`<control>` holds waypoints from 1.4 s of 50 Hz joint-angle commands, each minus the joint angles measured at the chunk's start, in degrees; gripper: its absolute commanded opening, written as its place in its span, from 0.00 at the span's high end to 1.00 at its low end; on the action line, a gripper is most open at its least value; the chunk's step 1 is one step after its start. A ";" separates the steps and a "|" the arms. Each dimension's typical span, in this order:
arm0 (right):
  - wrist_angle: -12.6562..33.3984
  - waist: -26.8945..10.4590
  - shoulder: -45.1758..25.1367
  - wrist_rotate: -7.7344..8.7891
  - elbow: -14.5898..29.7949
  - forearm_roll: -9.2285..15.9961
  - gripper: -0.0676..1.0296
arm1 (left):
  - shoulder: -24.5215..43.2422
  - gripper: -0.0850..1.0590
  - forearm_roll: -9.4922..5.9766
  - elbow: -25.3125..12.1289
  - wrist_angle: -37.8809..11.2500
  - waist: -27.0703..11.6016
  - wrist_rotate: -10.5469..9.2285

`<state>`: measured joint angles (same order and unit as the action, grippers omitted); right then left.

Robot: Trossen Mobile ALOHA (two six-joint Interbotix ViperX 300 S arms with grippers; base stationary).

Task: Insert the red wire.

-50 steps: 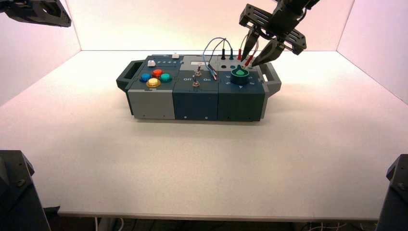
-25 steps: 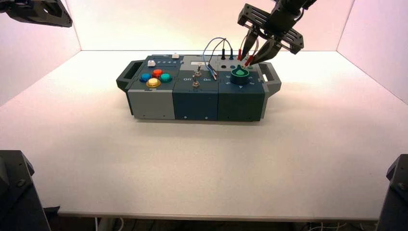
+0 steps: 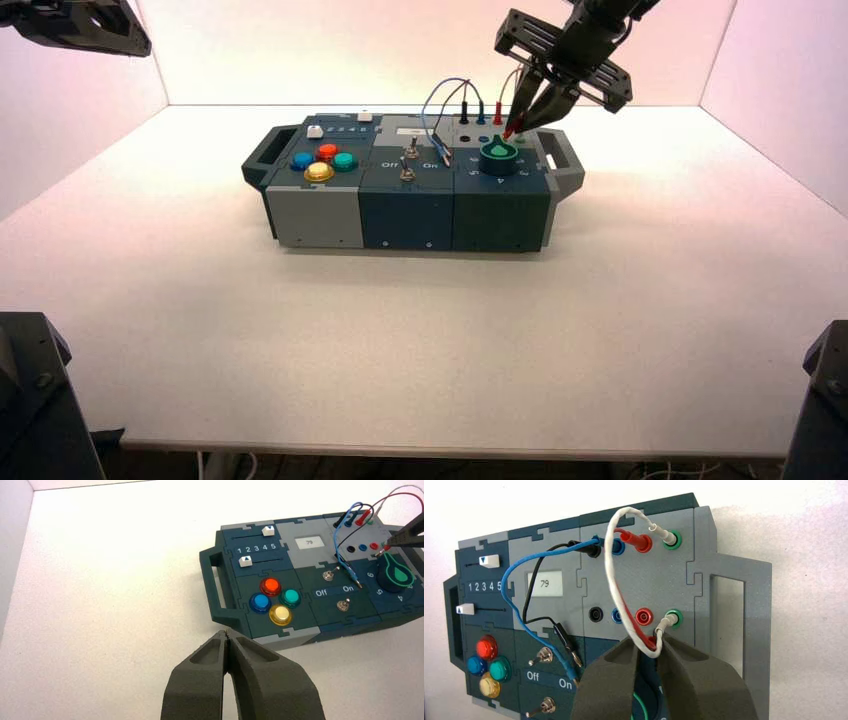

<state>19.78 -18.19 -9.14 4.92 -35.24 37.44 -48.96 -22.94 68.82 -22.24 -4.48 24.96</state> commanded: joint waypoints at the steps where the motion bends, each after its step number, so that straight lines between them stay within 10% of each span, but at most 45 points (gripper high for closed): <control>1: -1.05 0.00 1.05 0.35 0.18 -0.53 0.91 | 0.26 0.95 -0.18 -1.85 0.53 -0.62 0.09; 41: -0.53 -0.44 9.05 0.79 -3.25 -1.67 0.96 | 0.44 0.95 -0.18 -1.85 0.53 -0.62 0.09; 70: 1.93 -5.27 6.15 0.62 1.32 -21.27 0.96 | 0.35 0.95 -0.18 -2.02 0.18 -0.88 0.09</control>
<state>22.32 -22.32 -3.87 5.45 -35.77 18.28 -48.69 -22.94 68.82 -22.24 -4.66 24.96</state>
